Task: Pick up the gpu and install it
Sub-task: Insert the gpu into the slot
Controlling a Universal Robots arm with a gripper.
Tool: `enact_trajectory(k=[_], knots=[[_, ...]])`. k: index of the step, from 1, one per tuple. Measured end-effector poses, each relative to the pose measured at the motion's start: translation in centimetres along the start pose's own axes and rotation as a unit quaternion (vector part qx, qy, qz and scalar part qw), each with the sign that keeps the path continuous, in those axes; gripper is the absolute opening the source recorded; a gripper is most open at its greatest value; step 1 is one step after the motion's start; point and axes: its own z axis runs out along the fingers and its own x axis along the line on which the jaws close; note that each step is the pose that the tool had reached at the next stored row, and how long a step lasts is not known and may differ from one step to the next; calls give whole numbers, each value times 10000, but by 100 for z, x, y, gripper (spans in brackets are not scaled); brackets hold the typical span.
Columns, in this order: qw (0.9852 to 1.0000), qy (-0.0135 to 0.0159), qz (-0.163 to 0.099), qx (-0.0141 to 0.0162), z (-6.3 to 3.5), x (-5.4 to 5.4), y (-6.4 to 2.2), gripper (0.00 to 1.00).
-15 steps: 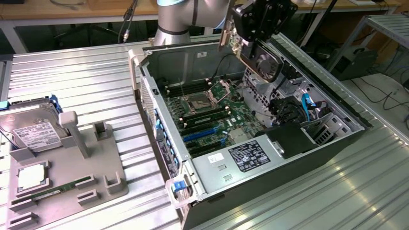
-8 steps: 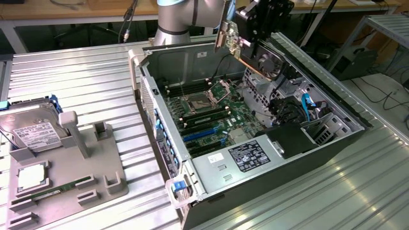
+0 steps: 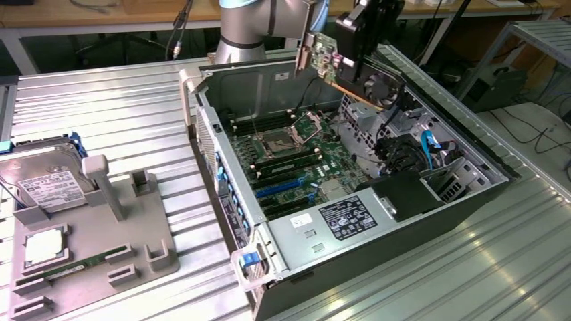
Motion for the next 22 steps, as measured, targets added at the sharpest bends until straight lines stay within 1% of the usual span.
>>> enact_trajectory(k=[2,3,5,8,9,12,15,17,18,19,20,21,22], knots=[[9998,-8,-201,-3,1,0,0,29],[9993,-14,-365,-6,2,0,0,29],[9985,-21,-544,-8,2,0,0,29],[9966,-30,-821,-12,4,0,0,29],[9959,-33,-906,-13,5,0,0,29],[9929,-44,-1193,-17,7,0,0,29],[9892,-54,-1465,-21,8,-1,0,29],[9854,-62,-1702,-24,9,-1,0,29],[9828,-67,-1844,-27,11,-1,0,29],[9812,-71,-1929,-28,12,0,0,29],[9793,-74,-2025,-29,13,0,0,29],[9722,-86,-2341,-33,16,0,0,29],[9701,-88,-2424,-35,17,0,0,29]])
